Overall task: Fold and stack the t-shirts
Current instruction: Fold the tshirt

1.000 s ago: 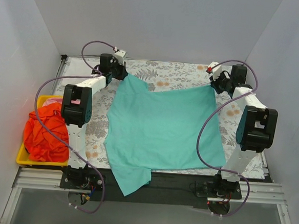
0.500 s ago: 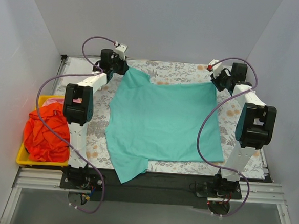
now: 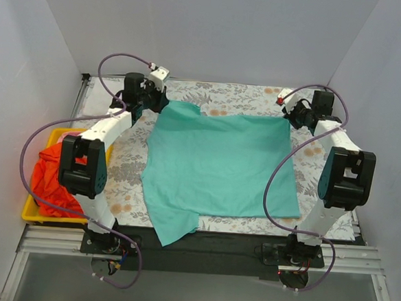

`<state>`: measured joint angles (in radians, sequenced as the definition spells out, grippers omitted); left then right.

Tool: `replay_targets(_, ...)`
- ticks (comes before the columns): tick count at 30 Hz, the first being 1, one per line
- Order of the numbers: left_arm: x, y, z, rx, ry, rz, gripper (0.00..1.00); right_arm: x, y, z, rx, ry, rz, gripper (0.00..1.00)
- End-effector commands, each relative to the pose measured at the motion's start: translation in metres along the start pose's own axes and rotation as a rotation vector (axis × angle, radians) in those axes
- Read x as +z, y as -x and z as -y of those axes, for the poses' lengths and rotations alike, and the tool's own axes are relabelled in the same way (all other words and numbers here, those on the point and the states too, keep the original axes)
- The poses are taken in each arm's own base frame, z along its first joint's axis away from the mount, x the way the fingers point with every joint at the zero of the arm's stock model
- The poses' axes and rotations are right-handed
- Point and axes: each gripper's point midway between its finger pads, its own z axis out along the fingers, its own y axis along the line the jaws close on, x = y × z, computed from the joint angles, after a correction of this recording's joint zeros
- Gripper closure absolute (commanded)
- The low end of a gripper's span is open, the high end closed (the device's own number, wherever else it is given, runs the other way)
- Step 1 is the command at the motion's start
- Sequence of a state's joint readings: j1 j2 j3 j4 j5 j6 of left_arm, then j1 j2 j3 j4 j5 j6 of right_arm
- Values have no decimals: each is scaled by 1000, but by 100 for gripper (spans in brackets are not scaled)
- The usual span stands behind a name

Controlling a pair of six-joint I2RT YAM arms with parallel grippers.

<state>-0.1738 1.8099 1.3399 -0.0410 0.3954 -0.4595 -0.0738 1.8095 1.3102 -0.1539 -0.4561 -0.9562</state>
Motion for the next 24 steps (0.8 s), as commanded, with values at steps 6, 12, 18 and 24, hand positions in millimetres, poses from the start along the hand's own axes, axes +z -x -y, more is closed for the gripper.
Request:
replay_targets(6, -49, -11, 41, 61, -37, -89, 100, -28, 16, 6, -118, -21, 41, 99)
replay_targets(12, -66, -43, 44, 40, 3, -173, 100, -31, -5, -10, -173, 27, 13, 99)
replay_targets(18, -76, -80, 66, 23, -32, -252, 100, -20, -22, -29, -147, 87, -2, 99)
replay_targets(24, -80, -105, 70, -23, -25, -327, 100, -24, -34, -51, -184, 130, -21, 99)
